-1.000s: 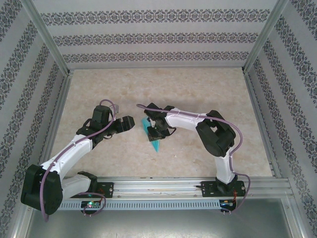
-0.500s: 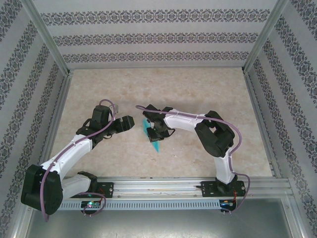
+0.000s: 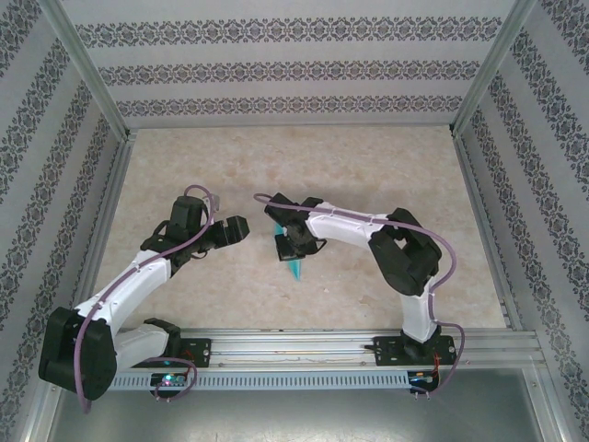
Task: Fold a paper plane with a square sheet of paper (fold left side to right side)
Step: Move the paper plane to the center of the table.
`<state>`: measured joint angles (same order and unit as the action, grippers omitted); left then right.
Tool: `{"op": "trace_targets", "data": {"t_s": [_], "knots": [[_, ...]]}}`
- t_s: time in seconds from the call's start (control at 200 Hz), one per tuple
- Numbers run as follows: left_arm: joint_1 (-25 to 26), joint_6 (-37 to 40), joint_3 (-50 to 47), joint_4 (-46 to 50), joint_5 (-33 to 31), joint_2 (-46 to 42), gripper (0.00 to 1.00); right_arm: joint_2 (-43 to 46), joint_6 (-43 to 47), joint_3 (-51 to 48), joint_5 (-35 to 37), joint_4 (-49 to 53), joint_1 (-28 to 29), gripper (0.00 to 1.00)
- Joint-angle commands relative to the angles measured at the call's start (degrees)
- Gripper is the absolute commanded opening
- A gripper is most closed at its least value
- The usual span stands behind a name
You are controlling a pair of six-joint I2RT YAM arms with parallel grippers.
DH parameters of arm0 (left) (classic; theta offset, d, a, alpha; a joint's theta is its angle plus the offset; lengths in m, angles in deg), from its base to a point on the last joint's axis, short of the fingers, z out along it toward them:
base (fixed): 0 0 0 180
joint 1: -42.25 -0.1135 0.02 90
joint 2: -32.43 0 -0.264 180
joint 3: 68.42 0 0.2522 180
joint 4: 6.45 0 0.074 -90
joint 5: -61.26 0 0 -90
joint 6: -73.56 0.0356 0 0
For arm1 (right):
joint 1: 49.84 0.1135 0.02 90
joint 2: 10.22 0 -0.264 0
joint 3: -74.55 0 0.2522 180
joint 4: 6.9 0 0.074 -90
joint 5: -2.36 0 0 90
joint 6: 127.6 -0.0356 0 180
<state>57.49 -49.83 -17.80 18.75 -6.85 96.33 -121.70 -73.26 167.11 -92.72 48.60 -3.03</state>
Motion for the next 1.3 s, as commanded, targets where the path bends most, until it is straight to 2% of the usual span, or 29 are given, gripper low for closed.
{"op": "trace_targets", "data": {"t_s": [0.0,0.185,0.38,0.674,1.299], "knots": [[-1.3,2.1,0.6,3.0,-1.4,-2.5,0.86,4.7,0.2,2.8,4.4,3.7,-2.7,0.01],[-1.6,3.7,0.9,4.7,-2.7,-5.5,0.90,2.1,3.3,9.6,5.8,6.7,-8.4,0.02],[-2.0,4.7,0.6,6.4,-3.1,-7.3,0.92,-4.8,6.4,18.9,6.0,8.5,-13.1,0.02],[-2.4,4.3,0.1,6.2,-1.6,-6.8,0.92,-17.1,8.1,31.1,4.8,12.9,-16.0,0.03],[-2.4,3.9,0.2,5.0,1.3,-3.6,0.91,-22.9,6.8,31.7,2.7,12.4,-16.9,0.08]]}}
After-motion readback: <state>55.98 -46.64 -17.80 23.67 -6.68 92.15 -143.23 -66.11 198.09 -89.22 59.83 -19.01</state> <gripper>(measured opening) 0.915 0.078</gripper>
